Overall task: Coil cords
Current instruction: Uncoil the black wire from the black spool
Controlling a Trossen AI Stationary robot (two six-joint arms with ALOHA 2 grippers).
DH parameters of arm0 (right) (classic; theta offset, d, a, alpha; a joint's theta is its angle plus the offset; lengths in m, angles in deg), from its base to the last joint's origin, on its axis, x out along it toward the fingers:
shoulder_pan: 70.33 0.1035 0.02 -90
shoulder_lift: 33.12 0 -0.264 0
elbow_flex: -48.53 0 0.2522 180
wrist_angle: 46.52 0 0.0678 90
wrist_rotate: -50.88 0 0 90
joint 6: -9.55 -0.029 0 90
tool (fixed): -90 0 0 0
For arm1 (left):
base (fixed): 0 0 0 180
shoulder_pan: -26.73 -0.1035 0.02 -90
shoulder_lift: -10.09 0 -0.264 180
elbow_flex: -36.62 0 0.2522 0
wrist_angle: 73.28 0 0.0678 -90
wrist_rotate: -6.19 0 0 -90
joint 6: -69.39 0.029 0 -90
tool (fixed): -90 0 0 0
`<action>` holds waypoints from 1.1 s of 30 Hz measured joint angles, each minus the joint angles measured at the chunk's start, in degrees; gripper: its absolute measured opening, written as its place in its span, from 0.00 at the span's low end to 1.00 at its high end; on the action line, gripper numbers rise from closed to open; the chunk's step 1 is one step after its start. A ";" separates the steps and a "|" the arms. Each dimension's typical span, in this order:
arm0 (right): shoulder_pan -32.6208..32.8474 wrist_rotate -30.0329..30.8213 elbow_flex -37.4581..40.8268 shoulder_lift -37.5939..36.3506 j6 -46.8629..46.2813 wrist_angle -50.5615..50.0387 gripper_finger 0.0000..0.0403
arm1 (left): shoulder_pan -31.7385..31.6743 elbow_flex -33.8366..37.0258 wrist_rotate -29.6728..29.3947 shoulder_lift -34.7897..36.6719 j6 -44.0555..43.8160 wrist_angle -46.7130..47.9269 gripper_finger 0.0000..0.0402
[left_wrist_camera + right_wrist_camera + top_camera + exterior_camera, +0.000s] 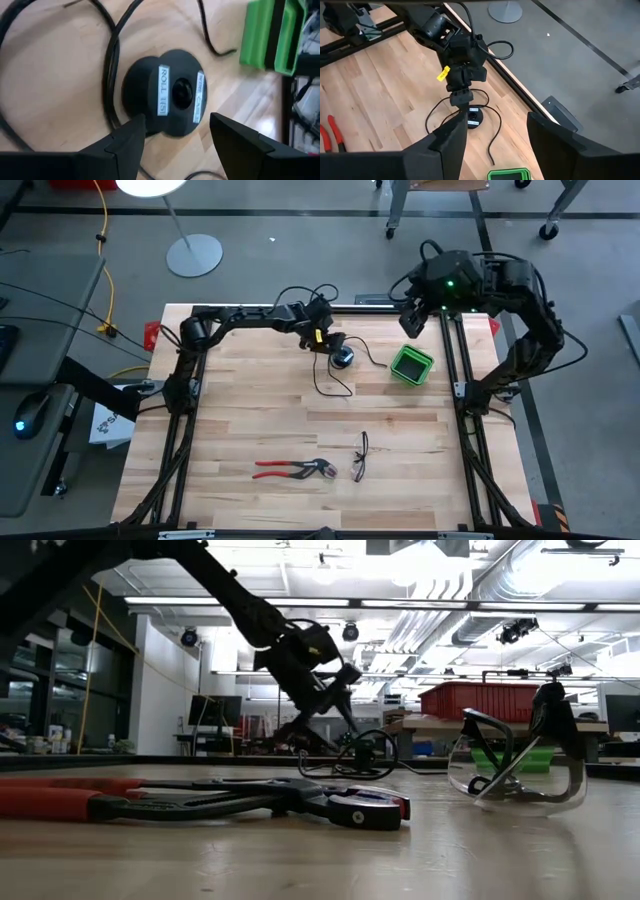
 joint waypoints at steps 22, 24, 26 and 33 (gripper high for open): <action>0.02 -0.19 0.00 0.08 1.10 0.51 0.49 | 0.11 0.08 -4.86 -0.94 -6.78 -2.94 0.14; 0.02 -0.19 0.00 0.08 1.53 0.55 0.49 | 0.34 0.08 -4.89 -0.94 -6.72 -3.07 0.05; 0.02 -0.19 0.00 0.08 1.55 0.54 0.49 | 0.46 0.08 -5.20 -0.94 -6.74 -3.17 0.02; 0.02 -0.21 0.00 0.08 2.04 0.56 0.49 | 0.46 0.06 -5.82 -0.89 -7.02 -3.16 0.13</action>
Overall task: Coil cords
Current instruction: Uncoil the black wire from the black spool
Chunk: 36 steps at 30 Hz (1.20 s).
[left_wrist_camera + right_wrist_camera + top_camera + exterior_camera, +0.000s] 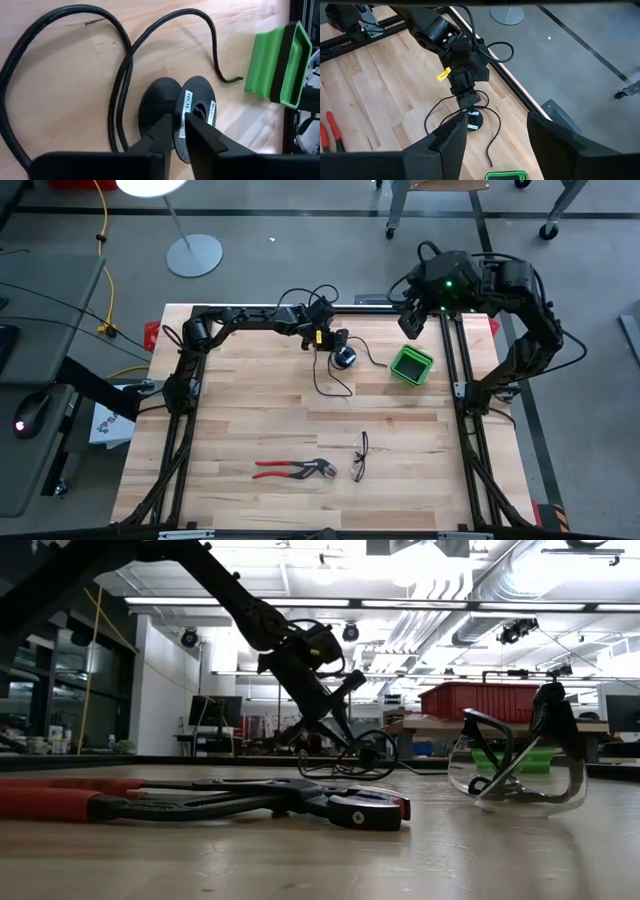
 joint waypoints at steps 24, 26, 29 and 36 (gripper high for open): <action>0.00 0.00 0.00 0.00 1.43 3.70 0.49 | 0.07 0.02 0.74 -0.01 -1.60 0.02 0.45; -0.02 0.00 0.00 0.00 1.39 3.85 0.49 | 0.07 0.04 0.77 0.00 -1.67 0.10 0.45; -0.02 0.00 0.00 0.00 1.19 3.86 0.49 | 0.14 0.04 0.34 -0.01 -0.26 0.28 0.45; -0.02 0.31 0.00 0.00 1.12 3.86 0.49 | -0.49 0.04 2.46 0.72 0.08 0.22 0.44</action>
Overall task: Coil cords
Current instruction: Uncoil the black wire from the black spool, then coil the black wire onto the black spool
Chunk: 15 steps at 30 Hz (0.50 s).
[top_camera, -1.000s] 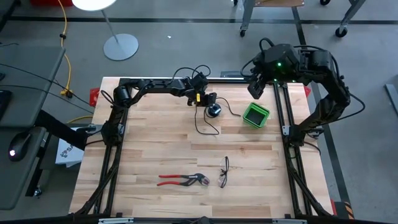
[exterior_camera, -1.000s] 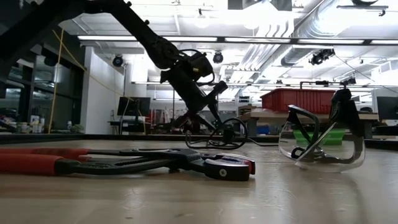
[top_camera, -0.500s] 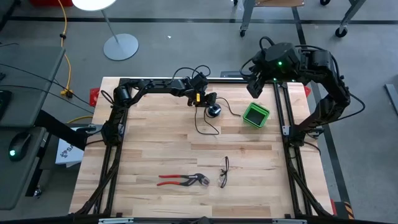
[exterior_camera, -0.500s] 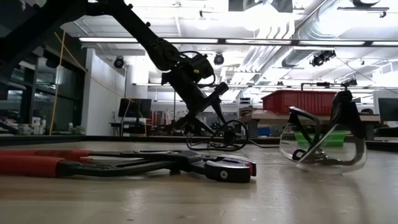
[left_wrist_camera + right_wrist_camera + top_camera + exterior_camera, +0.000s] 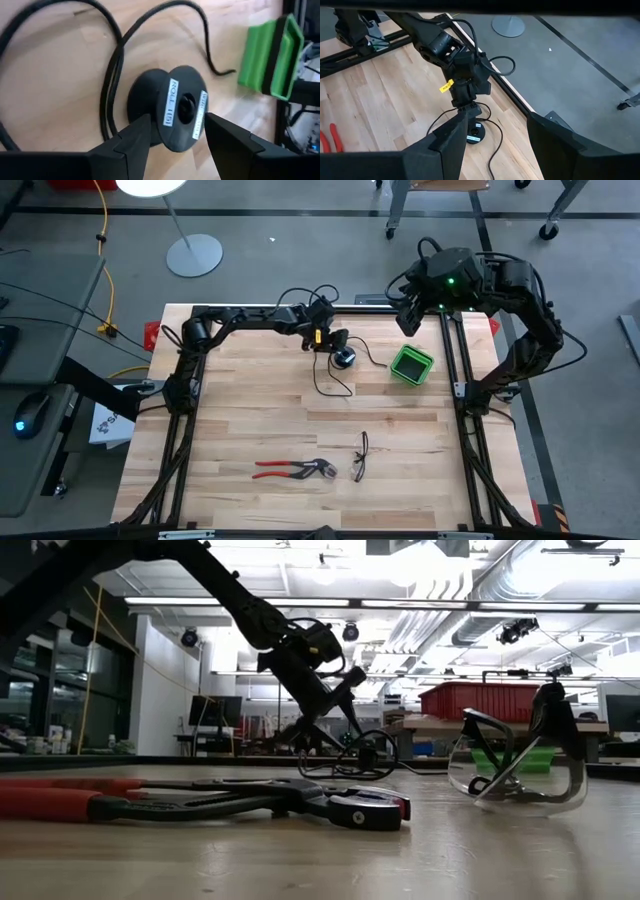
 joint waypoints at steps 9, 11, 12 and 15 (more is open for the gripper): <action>-0.09 0.31 0.00 0.00 0.22 -0.02 0.49 | -2.61 -0.01 7.84 4.01 -2.95 -6.90 0.44; -0.09 0.32 0.00 0.00 0.26 -0.01 0.49 | -2.60 -0.07 7.63 4.66 -3.06 -7.16 0.44; -0.09 0.32 0.00 0.00 0.25 -0.01 0.49 | -2.48 -0.07 7.85 4.69 -3.38 -7.15 0.44; -0.09 0.32 0.00 0.00 0.03 -0.02 0.49 | -1.28 0.00 8.95 4.26 -5.14 -6.74 0.44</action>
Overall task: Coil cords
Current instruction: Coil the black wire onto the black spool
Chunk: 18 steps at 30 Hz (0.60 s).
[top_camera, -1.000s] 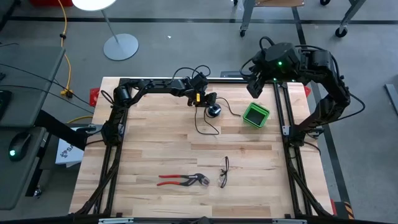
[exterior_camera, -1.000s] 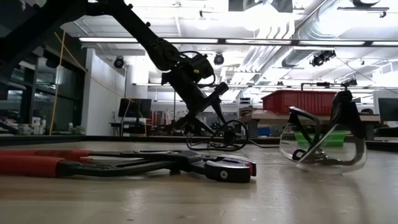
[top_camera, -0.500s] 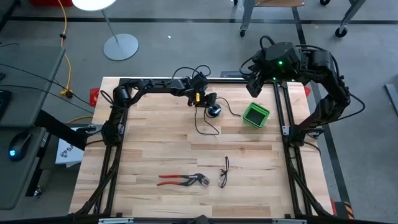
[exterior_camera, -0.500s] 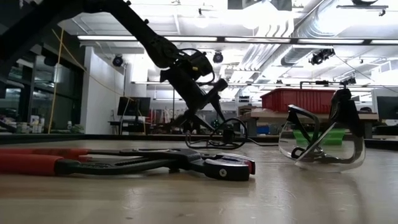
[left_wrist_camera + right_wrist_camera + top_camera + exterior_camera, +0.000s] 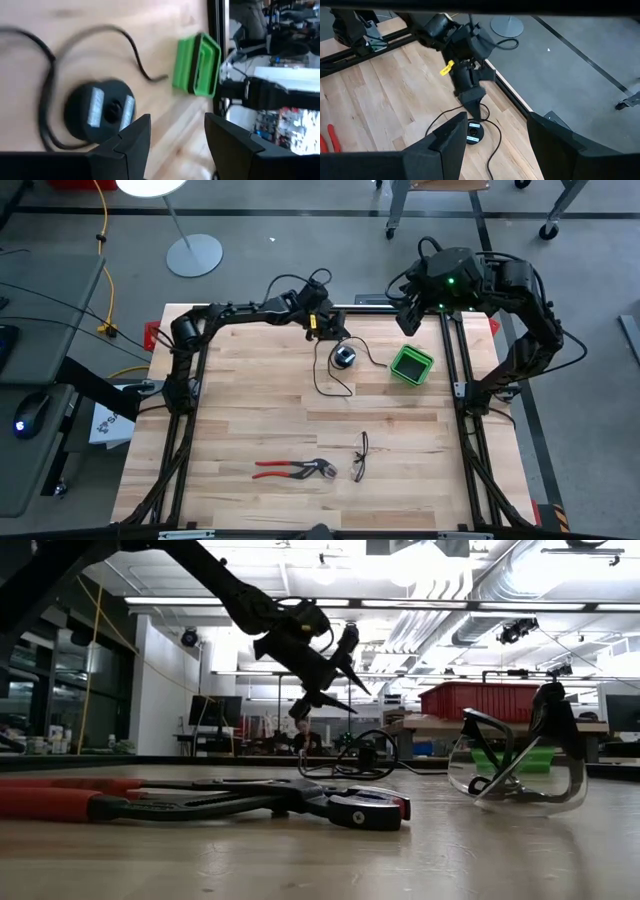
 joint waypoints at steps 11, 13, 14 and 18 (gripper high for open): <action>-0.02 0.00 0.00 0.00 -0.87 0.00 0.49 | 3.44 -0.01 -6.23 -4.88 -6.00 -4.71 0.44; -0.02 0.00 0.00 0.00 -1.10 -0.02 0.49 | 3.03 0.02 -6.75 -4.14 -4.80 -6.04 0.44; -0.02 0.00 0.00 0.00 -1.11 -0.01 0.49 | 2.75 0.00 -7.57 -3.25 -3.04 -6.01 0.44; 0.00 0.00 0.00 -0.02 -0.89 0.00 0.49 | 1.25 -0.36 -9.64 -0.45 2.92 6.09 0.44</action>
